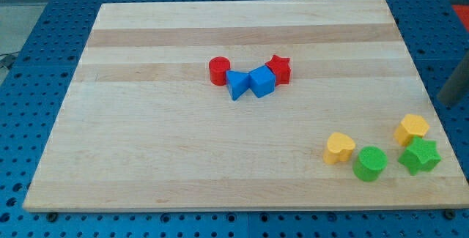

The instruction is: Place the green star to the right of the yellow heart

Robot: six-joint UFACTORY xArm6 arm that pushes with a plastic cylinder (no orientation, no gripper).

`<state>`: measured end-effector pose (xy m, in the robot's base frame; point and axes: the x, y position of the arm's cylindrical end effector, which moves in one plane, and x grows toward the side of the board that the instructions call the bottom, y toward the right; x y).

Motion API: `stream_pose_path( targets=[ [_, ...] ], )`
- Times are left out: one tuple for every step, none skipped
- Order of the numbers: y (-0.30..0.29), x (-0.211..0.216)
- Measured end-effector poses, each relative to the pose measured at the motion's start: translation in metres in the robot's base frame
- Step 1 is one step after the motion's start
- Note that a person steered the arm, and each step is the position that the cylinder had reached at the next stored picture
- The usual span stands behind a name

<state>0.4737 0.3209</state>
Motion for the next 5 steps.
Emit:
stream_pose_path(
  targets=[
    [-0.002, 0.094],
    [-0.053, 0.107],
    [-0.081, 0.111],
    [-0.085, 0.105],
    [-0.129, 0.095]
  ],
)
